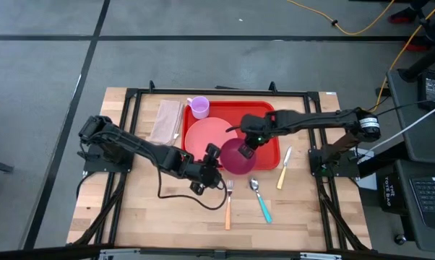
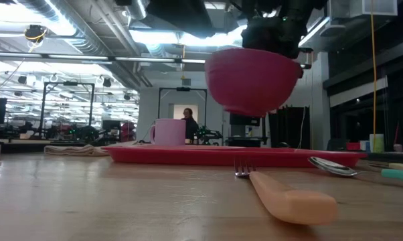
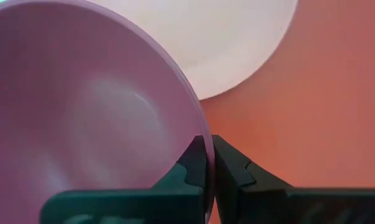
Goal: Set up tray
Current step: Put the pink bowl on the pink plate on the red tray
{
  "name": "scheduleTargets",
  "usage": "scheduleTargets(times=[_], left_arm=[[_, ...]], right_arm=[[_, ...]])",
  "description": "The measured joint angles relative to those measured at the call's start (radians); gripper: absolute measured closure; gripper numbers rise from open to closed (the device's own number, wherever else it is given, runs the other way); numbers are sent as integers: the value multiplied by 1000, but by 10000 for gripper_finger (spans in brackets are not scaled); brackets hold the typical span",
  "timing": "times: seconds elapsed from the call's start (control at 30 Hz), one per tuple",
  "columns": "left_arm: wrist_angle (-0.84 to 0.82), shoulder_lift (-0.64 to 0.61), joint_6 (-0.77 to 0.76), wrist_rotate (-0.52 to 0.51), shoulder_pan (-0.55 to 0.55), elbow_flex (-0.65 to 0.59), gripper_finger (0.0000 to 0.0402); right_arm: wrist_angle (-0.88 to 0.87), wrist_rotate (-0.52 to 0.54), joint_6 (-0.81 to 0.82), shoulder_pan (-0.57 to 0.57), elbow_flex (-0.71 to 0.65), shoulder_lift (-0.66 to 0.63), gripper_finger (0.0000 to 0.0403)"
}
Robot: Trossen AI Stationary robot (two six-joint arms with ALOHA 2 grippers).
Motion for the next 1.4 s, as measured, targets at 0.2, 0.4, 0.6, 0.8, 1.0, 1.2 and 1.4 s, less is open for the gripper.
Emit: scheduleTargets(times=[0.2, 0.4, 0.6, 0.8, 1.0, 1.2, 1.4], left_arm=[[-3, 2, 1, 8, 2, 17, 279], [-10, 12, -5, 42, 4, 16, 279], [-27, 11, -43, 52, 10, 16, 279], [-34, 11, -57, 41, 15, 7, 279], [-75, 10, -86, 31, 30, 7, 287], [-79, 9, -103, 74, 48, 7, 326], [-82, 9, -102, 118, 63, 7, 363]], right_arm=[[33, 0, -26, -5, 0, 33, 391], [70, -1, -36, -4, 17, 34, 391], [73, 0, -44, -4, 61, 34, 391], [71, 4, -44, -1, 68, 34, 391], [71, 5, -45, 0, 68, 34, 391], [69, 5, -53, 0, 68, 34, 391], [71, 4, -74, 1, 68, 34, 391]])
